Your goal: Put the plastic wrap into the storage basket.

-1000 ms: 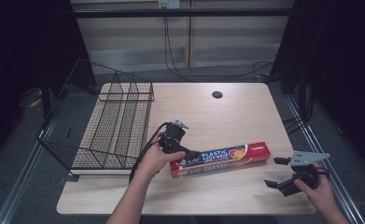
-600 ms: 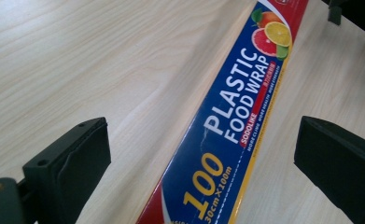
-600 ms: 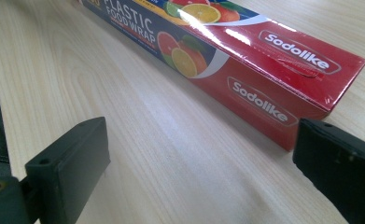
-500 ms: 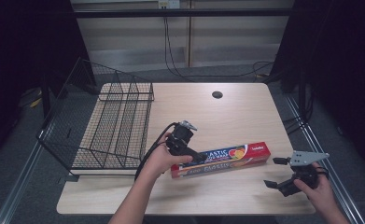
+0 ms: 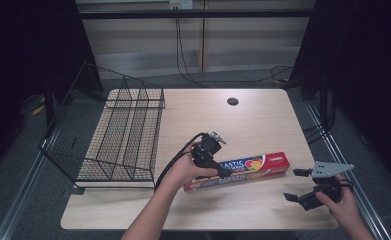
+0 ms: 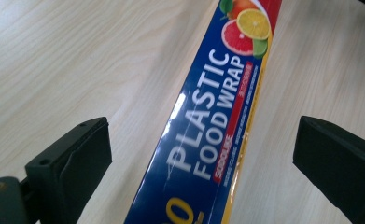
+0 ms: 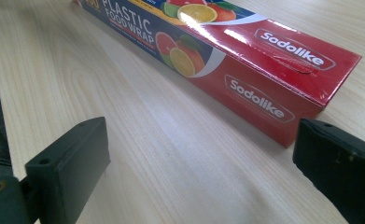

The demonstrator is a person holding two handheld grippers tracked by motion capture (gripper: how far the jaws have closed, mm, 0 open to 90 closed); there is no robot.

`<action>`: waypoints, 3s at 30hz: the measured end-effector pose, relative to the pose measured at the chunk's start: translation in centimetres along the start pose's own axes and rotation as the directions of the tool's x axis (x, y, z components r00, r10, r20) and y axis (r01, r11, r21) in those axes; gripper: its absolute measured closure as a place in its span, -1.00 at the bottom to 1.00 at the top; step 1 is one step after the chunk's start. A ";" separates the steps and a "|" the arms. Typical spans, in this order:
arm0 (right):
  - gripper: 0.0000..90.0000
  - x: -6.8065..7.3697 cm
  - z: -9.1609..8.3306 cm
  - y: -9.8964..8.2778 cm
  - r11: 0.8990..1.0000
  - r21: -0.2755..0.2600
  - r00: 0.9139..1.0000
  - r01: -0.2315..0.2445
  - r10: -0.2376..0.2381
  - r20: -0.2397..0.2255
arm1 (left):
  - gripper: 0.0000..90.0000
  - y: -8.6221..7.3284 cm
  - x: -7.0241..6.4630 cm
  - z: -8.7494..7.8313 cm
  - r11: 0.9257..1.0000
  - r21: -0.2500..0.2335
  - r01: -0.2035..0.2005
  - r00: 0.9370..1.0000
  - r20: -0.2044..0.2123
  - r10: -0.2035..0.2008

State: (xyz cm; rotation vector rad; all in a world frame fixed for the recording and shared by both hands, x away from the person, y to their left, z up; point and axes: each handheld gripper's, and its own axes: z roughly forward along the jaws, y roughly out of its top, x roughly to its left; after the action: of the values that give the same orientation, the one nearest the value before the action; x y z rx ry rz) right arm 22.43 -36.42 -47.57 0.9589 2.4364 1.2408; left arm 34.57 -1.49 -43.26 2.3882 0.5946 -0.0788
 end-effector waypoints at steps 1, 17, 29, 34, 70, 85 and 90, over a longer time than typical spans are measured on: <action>-0.93 0.0 0.0 0.0 1.000 -0.001 1.000 -0.002 0.002 -0.006 | -0.90 0.3 0.0 0.2 1.000 -0.002 0.001 1.000 -0.009 -0.001; -0.93 0.0 0.0 0.0 1.000 0.001 1.000 0.005 -0.005 -0.003 | -0.89 1.3 -0.3 2.5 0.996 0.075 -0.043 0.999 0.027 0.041; -0.93 0.0 0.0 0.0 1.000 0.008 1.000 0.013 -0.013 -0.013 | -0.85 1.7 -0.9 4.4 0.992 0.112 -0.059 0.998 0.017 0.058; -0.93 0.0 0.0 0.0 1.000 0.010 1.000 0.013 -0.013 -0.011 | -0.87 1.9 -1.0 5.1 0.985 0.148 -0.088 0.996 0.024 0.086; -0.93 -0.2 -0.1 0.0 1.000 -0.006 1.000 0.007 -0.007 -0.013 | -0.20 2.3 -0.9 6.3 0.958 0.249 -0.145 0.989 0.058 0.135; -0.93 -0.2 -0.2 0.0 1.000 -0.008 1.000 0.007 -0.007 -0.016 | -0.06 3.2 -2.2 5.5 0.940 0.335 -0.064 0.998 0.043 0.053; -0.93 -0.2 -0.2 0.0 1.000 -0.009 1.000 0.009 -0.009 -0.017 | -0.06 3.5 -2.0 4.7 0.934 0.355 -0.052 0.999 0.025 0.046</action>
State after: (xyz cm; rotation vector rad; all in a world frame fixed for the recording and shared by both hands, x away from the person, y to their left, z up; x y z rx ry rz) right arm 22.49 -36.66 -47.46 0.9381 2.4429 1.2611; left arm 34.79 -7.55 -44.46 2.7486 0.5500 -0.1995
